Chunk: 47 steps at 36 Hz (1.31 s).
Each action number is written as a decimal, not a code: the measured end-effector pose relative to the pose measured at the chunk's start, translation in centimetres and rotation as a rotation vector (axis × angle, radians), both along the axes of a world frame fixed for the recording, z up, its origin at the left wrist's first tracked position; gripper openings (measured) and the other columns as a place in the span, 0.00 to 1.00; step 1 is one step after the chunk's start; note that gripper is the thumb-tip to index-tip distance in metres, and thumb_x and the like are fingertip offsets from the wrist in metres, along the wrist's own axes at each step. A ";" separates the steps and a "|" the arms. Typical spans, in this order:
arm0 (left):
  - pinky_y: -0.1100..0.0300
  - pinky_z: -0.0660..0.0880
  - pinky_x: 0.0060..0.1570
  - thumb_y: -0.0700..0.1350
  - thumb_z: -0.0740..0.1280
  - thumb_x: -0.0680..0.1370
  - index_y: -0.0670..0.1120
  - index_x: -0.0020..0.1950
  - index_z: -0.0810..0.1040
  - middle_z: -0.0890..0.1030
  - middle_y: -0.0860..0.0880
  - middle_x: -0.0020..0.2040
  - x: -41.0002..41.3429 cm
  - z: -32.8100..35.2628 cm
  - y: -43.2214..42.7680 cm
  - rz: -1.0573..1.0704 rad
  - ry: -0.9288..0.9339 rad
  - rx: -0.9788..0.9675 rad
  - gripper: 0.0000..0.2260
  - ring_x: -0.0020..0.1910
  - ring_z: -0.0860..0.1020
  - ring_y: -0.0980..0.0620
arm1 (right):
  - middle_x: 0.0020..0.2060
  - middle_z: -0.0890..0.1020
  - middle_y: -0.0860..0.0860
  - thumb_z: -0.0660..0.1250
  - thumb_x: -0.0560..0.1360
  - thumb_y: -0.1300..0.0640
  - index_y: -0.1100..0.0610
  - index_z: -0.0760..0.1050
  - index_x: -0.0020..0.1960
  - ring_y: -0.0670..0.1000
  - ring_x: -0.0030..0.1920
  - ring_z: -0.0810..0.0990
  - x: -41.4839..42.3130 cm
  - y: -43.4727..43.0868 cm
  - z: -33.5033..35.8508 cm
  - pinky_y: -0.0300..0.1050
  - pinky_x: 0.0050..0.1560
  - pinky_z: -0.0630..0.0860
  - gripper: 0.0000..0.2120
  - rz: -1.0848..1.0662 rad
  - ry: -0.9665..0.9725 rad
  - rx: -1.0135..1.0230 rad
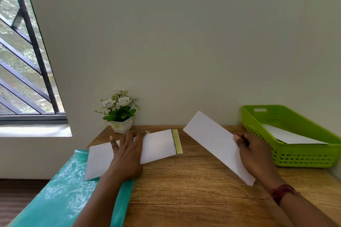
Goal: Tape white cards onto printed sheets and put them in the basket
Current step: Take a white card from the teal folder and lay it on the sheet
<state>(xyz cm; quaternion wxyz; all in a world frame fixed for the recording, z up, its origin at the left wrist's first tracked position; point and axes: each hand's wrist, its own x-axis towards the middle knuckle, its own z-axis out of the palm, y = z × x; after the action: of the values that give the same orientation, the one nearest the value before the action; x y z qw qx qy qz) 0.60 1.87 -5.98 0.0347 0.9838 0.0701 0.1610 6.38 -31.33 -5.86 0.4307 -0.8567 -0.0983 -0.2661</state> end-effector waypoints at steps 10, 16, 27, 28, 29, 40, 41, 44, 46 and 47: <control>0.35 0.34 0.72 0.44 0.73 0.68 0.55 0.76 0.49 0.57 0.49 0.69 0.1 -0.2 -0.5 -0.024 -0.024 0.012 0.45 0.74 0.50 0.46 | 0.41 0.82 0.48 0.65 0.78 0.57 0.54 0.81 0.47 0.47 0.42 0.79 -0.3 0.4 0.1 0.45 0.44 0.74 0.06 0.136 -0.021 -0.161; 0.36 0.32 0.72 0.44 0.73 0.67 0.55 0.76 0.46 0.55 0.49 0.69 0.3 -0.4 -0.9 -0.024 -0.021 0.023 0.47 0.73 0.48 0.45 | 0.36 0.81 0.45 0.65 0.78 0.58 0.52 0.80 0.43 0.41 0.38 0.76 -0.1 0.1 0.0 0.36 0.37 0.68 0.07 0.190 -0.039 -0.221; 0.36 0.32 0.72 0.44 0.72 0.67 0.54 0.76 0.42 0.52 0.49 0.68 -0.1 -0.3 -1.3 -0.061 -0.029 0.072 0.48 0.72 0.44 0.46 | 0.30 0.73 0.35 0.67 0.76 0.62 0.39 0.67 0.36 0.34 0.40 0.74 -0.3 -0.1 0.2 0.27 0.38 0.65 0.21 0.245 -0.176 -0.299; 0.36 0.31 0.72 0.44 0.72 0.67 0.54 0.76 0.42 0.51 0.49 0.68 -0.1 -0.2 -1.4 -0.065 -0.028 0.082 0.48 0.71 0.43 0.46 | 0.30 0.73 0.35 0.67 0.76 0.62 0.39 0.66 0.36 0.33 0.40 0.74 -0.4 0.0 0.2 0.26 0.38 0.65 0.21 0.244 -0.178 -0.309; 0.37 0.31 0.71 0.44 0.72 0.68 0.54 0.76 0.42 0.50 0.48 0.68 -0.2 -0.2 -1.6 -0.072 -0.027 0.092 0.48 0.71 0.43 0.46 | 0.30 0.73 0.35 0.67 0.76 0.62 0.39 0.66 0.36 0.33 0.40 0.74 -0.4 0.0 0.2 0.26 0.38 0.65 0.21 0.242 -0.176 -0.317; 0.38 0.27 0.69 0.43 0.71 0.69 0.56 0.76 0.42 0.51 0.49 0.69 -0.7 -0.2 -4.0 -0.241 -0.079 0.132 0.47 0.73 0.43 0.45 | 0.41 0.73 0.33 0.60 0.77 0.50 0.44 0.77 0.47 0.38 0.45 0.72 0.3 0.7 -1.3 0.46 0.46 0.71 0.06 0.213 -0.215 -0.417; 0.38 0.27 0.69 0.43 0.71 0.69 0.57 0.76 0.42 0.51 0.49 0.69 -0.6 -0.3 -4.3 -0.259 -0.085 0.132 0.47 0.73 0.43 0.45 | 0.42 0.73 0.33 0.59 0.77 0.48 0.44 0.77 0.48 0.40 0.46 0.72 0.3 0.9 -1.6 0.49 0.46 0.72 0.08 0.207 -0.224 -0.417; 0.37 0.29 0.70 0.43 0.70 0.69 0.57 0.75 0.41 0.50 0.50 0.69 -0.6 -0.5 -4.9 -0.290 -0.082 0.134 0.46 0.73 0.42 0.46 | 0.42 0.76 0.37 0.55 0.77 0.46 0.45 0.79 0.49 0.42 0.47 0.72 0.1 1.6 -1.8 0.50 0.46 0.71 0.13 0.161 -0.248 -0.437; 0.36 0.29 0.70 0.44 0.70 0.71 0.58 0.75 0.40 0.49 0.51 0.69 -0.7 -0.6 -5.1 -0.286 -0.071 0.133 0.45 0.72 0.41 0.47 | 0.43 0.78 0.40 0.55 0.78 0.45 0.46 0.80 0.52 0.46 0.48 0.74 -0.1 1.9 -1.6 0.51 0.46 0.72 0.15 0.140 -0.253 -0.435; 0.36 0.30 0.70 0.45 0.70 0.71 0.57 0.75 0.40 0.48 0.51 0.69 -0.8 -0.5 -5.1 -0.279 -0.064 0.128 0.45 0.72 0.41 0.47 | 0.44 0.78 0.42 0.55 0.78 0.45 0.46 0.80 0.54 0.48 0.48 0.75 -0.2 2.0 -1.5 0.52 0.47 0.72 0.16 0.123 -0.262 -0.436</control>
<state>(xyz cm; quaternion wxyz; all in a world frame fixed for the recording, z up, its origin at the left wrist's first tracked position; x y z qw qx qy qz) -0.16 -3.24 -6.51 -0.0038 0.9785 -0.0789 0.1903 6.18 -29.37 -7.38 0.2350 -0.8799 -0.2603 -0.3206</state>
